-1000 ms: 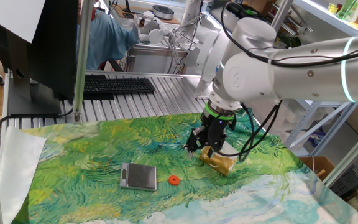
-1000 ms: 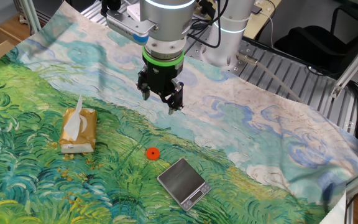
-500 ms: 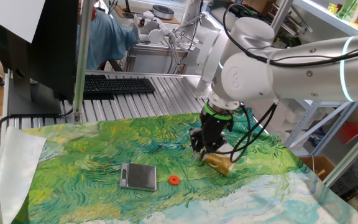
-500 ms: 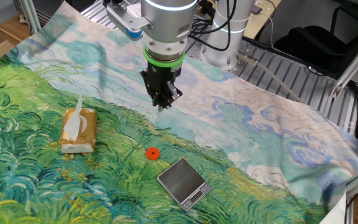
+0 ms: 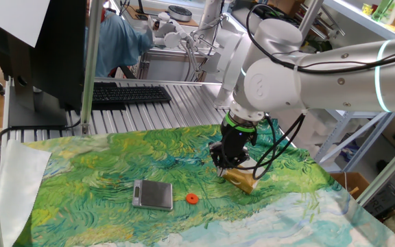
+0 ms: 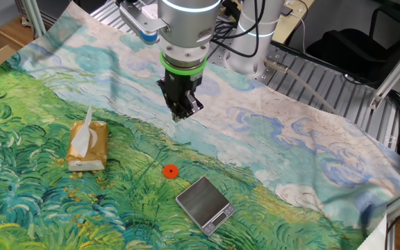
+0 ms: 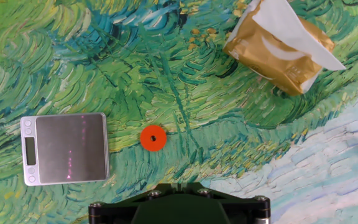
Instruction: Pull out a napkin
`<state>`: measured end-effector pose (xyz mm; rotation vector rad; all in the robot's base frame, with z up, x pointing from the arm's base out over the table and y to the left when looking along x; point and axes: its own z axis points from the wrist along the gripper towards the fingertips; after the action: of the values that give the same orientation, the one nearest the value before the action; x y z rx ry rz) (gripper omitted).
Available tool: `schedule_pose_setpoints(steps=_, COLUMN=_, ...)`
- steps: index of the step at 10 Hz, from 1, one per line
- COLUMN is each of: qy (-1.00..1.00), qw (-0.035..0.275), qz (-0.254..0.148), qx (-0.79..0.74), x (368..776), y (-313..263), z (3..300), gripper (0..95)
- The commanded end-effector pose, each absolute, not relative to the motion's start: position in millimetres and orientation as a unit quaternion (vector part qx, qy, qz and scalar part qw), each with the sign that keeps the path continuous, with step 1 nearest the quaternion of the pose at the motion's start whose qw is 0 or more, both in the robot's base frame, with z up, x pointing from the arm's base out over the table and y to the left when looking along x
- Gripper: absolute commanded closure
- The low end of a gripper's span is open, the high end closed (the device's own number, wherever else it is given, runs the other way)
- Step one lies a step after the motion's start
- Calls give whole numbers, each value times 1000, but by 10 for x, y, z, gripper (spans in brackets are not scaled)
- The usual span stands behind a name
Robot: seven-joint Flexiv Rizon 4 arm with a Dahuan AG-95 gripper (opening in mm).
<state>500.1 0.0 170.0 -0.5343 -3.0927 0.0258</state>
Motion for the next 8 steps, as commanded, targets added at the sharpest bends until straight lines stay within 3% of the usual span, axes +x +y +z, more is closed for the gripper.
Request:
schedule_pose_setpoints(steps=1, qy=-985, qw=1, qz=10, qx=-170, x=4999, y=-2, z=1704, gripper=950)
schedule_pose_setpoints(steps=8, qy=-988, qw=1, qz=12, qx=-155, x=5142, y=-86, z=1759, gripper=950)
